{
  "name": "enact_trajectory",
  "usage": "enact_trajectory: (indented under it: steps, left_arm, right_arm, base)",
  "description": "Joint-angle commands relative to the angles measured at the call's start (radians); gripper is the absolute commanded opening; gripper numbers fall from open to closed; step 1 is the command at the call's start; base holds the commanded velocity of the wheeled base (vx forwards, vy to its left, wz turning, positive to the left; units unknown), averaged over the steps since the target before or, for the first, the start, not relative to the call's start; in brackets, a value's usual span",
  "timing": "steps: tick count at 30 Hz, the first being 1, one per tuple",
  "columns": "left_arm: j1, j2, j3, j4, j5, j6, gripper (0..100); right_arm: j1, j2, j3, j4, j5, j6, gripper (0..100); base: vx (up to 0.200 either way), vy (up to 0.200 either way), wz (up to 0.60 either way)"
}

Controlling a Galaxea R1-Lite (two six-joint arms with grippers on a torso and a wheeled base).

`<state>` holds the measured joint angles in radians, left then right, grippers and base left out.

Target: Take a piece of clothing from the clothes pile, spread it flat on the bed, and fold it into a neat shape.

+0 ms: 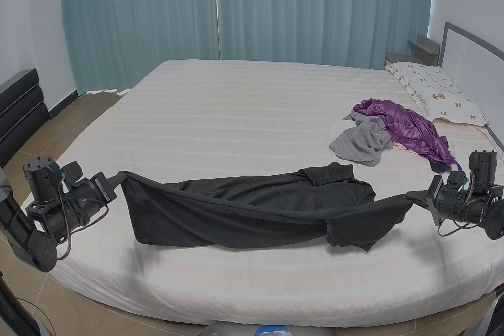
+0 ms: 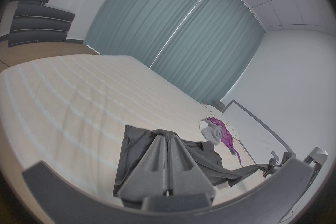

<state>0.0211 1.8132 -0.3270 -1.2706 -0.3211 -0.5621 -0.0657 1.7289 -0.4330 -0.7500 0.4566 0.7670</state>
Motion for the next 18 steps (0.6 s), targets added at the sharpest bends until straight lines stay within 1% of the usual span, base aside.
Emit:
enact_trajectory:
  steps: [1,2,3,4,8,10,13,15,18]
  left_arm:
    - [0.0,0.078,-0.096,0.001,0.017,-0.002,0]
    - [0.0,0.109,-0.156,0.013,0.045,-0.001,0]
    - [0.0,0.118,-0.178,0.022,0.053,-0.002,0]
    - [-0.001,0.132,-0.23,0.057,0.069,-0.001,0]
    - [0.0,0.136,-0.345,0.168,0.085,-0.005,0]
    - [0.0,0.136,-0.382,0.175,0.085,-0.016,0]
    - [-0.001,0.138,-0.445,0.175,0.099,-0.059,0]
    - [0.0,0.144,-0.497,0.174,0.139,-0.088,0]
    - [0.0,0.172,-0.604,0.171,0.217,-0.113,0]
  right_arm:
    - [0.011,0.012,-0.059,0.003,0.001,0.023,0]
    - [0.014,0.023,-0.09,0.004,0.001,0.037,0]
    - [0.014,0.026,-0.101,0.003,0.001,0.041,0]
    - [0.015,0.038,-0.128,0.003,0.001,0.06,0]
    - [0.02,0.072,-0.214,0.003,-0.001,0.106,0]
    - [0.021,0.087,-0.256,0.001,-0.006,0.126,0]
    - [0.032,0.107,-0.313,-0.014,-0.012,0.144,0]
    - [0.04,0.112,-0.355,-0.023,-0.035,0.16,0]
    - [0.064,0.123,-0.409,-0.083,-0.092,0.187,0]
  base:
    - [0.0,0.0,0.0]
    - [0.0,0.0,0.0]
    - [0.0,0.0,0.0]
    - [0.0,0.0,0.0]
    - [0.0,0.0,0.0]
    - [0.0,0.0,0.0]
    - [0.0,0.0,0.0]
    - [0.0,0.0,0.0]
    - [0.0,0.0,0.0]
